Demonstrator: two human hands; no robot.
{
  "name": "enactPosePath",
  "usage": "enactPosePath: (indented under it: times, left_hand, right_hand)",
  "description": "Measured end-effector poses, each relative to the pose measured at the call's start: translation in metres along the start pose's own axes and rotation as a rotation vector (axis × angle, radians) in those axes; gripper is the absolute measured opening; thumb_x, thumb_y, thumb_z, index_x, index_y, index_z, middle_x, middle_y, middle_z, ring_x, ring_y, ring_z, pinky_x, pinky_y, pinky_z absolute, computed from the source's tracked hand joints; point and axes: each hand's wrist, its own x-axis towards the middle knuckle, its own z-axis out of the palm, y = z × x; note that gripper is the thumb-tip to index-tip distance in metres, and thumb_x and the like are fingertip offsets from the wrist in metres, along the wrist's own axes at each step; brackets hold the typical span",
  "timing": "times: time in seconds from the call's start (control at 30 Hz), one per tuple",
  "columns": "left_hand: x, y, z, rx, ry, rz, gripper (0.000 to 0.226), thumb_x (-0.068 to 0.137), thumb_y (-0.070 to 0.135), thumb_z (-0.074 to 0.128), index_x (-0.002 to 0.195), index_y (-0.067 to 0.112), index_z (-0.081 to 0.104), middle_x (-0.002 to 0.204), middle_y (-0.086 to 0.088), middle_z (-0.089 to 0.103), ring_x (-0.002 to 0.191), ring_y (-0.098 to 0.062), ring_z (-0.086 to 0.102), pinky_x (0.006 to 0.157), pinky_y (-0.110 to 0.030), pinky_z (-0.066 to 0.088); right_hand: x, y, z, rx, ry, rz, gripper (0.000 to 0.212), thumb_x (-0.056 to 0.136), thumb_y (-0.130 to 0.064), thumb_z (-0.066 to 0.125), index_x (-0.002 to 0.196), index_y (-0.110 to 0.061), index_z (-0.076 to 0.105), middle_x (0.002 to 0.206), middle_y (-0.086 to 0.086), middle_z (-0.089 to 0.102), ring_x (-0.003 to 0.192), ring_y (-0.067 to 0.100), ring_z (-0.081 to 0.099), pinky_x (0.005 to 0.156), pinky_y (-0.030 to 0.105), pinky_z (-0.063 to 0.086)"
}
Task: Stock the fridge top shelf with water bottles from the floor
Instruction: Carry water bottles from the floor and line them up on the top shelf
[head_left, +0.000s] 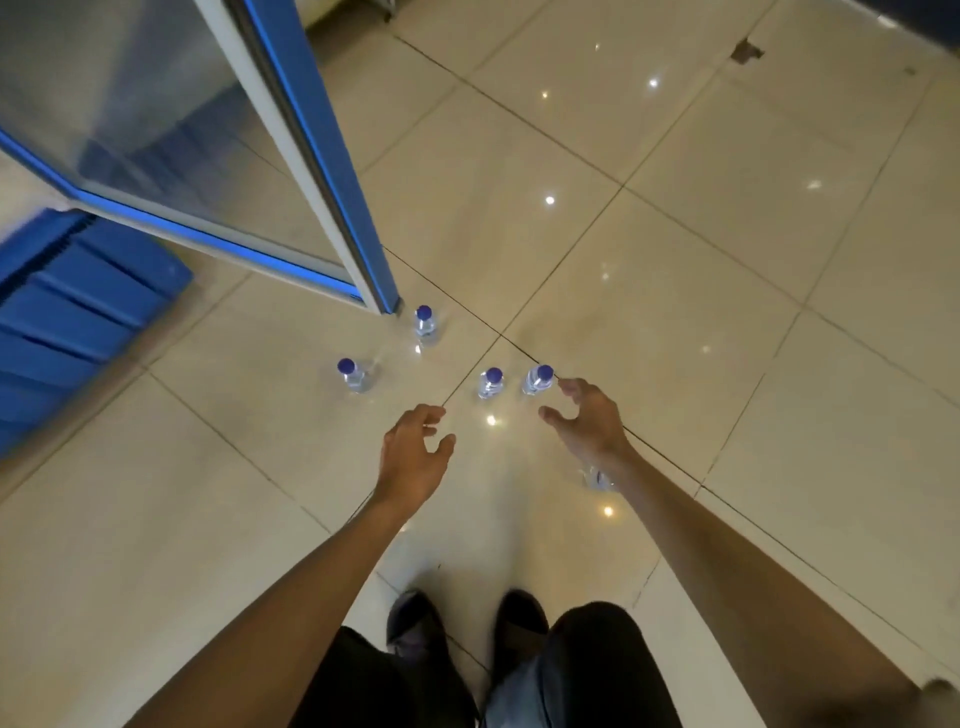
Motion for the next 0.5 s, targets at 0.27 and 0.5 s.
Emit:
enactPosePath:
  times: [0.27,0.5]
  left_hand:
    - [0.153,-0.120,0.132,-0.035,0.018,0.081,0.077,0.073,0.018,0.084,0.138,0.021,0.042,0.132,0.003,0.052,0.115,-0.014,0.053,0.097,-0.031,0.047]
    - [0.249,-0.178,0.213,-0.004,-0.001,0.121,0.102,0.063,0.020,0.090,0.145,0.024,0.030,0.141,-0.001,0.047,0.126,-0.022,0.048,0.103,-0.038,0.044]
  right_hand:
    - [0.166,0.120,0.088,0.016,0.126,0.076,0.084,0.074,-0.031,0.085,0.143,-0.013,0.041,0.140,0.009,0.047,0.127,0.025,0.050,0.102,0.032,0.041]
    - [0.248,0.175,0.148,0.132,0.157,-0.002,0.093,0.057,-0.036,0.094,0.135,-0.016,0.047,0.130,0.003,0.056,0.118,0.021,0.056,0.089,0.024,0.041]
